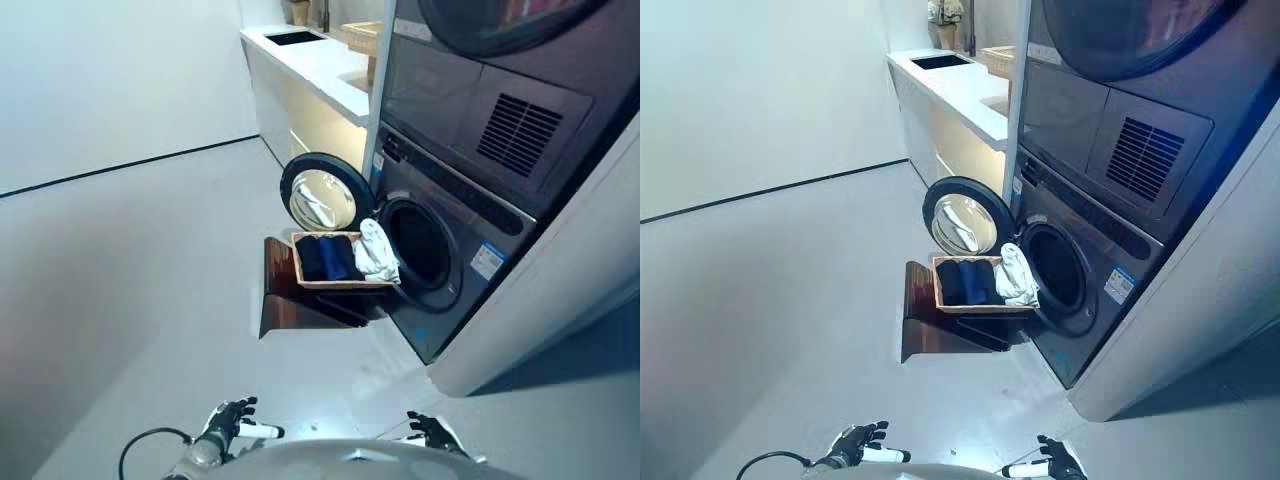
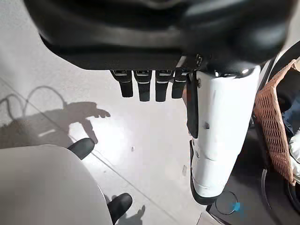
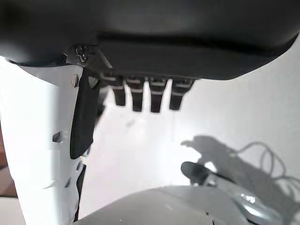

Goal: Pick up the clothes and place them into the washing machine

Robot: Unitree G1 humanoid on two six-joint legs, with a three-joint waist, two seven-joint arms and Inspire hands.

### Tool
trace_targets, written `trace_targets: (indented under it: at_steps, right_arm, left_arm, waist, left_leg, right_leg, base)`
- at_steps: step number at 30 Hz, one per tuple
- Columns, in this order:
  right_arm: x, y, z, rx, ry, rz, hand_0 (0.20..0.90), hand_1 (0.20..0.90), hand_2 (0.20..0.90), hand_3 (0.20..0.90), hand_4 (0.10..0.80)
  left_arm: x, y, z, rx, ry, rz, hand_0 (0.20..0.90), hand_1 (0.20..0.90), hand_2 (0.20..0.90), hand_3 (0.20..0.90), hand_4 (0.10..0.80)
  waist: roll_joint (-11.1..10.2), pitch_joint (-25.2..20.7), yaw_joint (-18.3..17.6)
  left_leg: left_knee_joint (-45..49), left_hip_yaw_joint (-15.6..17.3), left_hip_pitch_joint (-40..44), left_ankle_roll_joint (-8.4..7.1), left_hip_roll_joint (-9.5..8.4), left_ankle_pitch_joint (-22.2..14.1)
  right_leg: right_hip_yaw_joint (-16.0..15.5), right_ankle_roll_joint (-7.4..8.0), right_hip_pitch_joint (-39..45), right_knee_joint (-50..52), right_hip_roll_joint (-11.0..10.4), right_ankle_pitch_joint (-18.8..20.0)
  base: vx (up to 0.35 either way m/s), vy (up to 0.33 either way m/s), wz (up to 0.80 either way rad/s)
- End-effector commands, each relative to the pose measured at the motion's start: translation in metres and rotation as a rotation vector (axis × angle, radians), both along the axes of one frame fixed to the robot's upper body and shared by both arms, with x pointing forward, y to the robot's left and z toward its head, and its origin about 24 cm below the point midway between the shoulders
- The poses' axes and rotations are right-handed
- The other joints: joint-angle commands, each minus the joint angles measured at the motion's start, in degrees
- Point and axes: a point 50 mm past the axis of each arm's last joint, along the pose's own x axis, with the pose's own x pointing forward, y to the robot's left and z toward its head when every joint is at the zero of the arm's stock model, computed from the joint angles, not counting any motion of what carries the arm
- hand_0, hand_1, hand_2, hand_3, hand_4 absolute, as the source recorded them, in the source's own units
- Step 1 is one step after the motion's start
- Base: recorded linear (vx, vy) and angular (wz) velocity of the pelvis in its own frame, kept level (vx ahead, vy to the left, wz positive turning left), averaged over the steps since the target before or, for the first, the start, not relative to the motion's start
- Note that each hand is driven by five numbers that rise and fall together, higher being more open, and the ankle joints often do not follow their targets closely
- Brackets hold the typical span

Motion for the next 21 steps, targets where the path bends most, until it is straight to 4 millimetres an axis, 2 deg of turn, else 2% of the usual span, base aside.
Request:
trace_targets:
  at_steps: [1, 13, 19, 21]
  right_arm:
    - [0.019, 0.001, 0.003, -0.003, -0.036, 0.034, 0.900, 0.900, 0.900, 0.900, 0.800]
    - [0.022, -0.001, 0.004, -0.002, -0.047, 0.024, 0.900, 0.900, 0.900, 0.900, 0.800]
    - [0.026, -0.001, 0.004, -0.004, -0.059, 0.016, 0.900, 0.900, 0.900, 0.900, 0.800]
    - [0.033, -0.003, 0.006, -0.013, -0.084, -0.006, 0.900, 0.900, 0.900, 0.900, 0.800]
  left_arm:
    - [0.013, -0.005, 0.001, -0.013, -0.026, 0.022, 0.900, 0.900, 0.900, 0.900, 0.800]
    - [0.016, -0.005, 0.002, -0.033, -0.036, 0.082, 0.900, 0.900, 0.900, 0.900, 0.800]
    - [0.014, -0.001, 0.001, -0.039, -0.035, 0.190, 0.900, 0.900, 0.900, 0.900, 0.800]
    - [0.020, 0.001, 0.003, -0.040, -0.060, 0.220, 0.900, 0.900, 0.900, 0.900, 0.800]
  waist:
    - [-2.37, 0.20, 0.84]
    - [-2.30, 0.87, 0.96]
    - [-2.51, 1.45, 1.14]
    - [-2.55, 2.03, 1.01]
  left_leg:
    - [-0.42, -2.14, -1.05, -3.64, -1.78, -3.20]
    - [-0.42, -2.19, -0.98, -3.29, -2.05, -3.39]
    - [-0.15, -1.77, -1.08, -2.55, -2.34, -3.60]
    - [2.06, -1.23, -2.47, -1.98, -2.56, -4.48]
  right_leg:
    - [-2.41, 1.44, -0.55, -0.13, -0.15, 0.13]
    - [-2.50, 1.43, -0.65, -0.02, -0.24, 0.08]
    - [-2.11, 1.45, -1.18, 1.12, -0.60, -0.39]
    - [-1.73, 1.42, -2.45, 3.37, -0.96, -0.96]
  base:
    - [0.000, 0.000, 0.00]
    - [0.000, 0.000, 0.00]
    - [0.005, 0.002, 0.00]
    - [0.000, 0.000, 0.00]
